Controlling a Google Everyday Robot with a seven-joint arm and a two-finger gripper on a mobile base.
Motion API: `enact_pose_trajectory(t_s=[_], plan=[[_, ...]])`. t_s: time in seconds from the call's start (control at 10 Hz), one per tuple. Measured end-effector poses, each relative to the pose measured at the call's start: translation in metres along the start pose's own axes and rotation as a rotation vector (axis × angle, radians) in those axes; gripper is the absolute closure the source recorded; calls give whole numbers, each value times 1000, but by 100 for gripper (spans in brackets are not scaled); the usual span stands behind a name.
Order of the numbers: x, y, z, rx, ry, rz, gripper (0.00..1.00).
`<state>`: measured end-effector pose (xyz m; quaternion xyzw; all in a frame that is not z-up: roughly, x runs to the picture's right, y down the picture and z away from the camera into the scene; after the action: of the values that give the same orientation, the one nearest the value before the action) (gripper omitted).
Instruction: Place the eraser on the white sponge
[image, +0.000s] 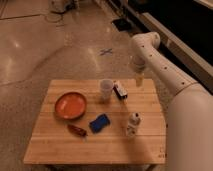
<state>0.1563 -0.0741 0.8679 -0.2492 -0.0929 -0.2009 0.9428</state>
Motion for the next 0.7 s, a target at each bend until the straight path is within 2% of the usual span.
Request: enact_pose_trajectory(t_s=[0.4,0.6,0.7], plan=[[-9,-26,59,-25,-62,-186,20],[-20,-40,81,-18,-103,-289,20],[-29,-49,88,0,-130,-365,20]])
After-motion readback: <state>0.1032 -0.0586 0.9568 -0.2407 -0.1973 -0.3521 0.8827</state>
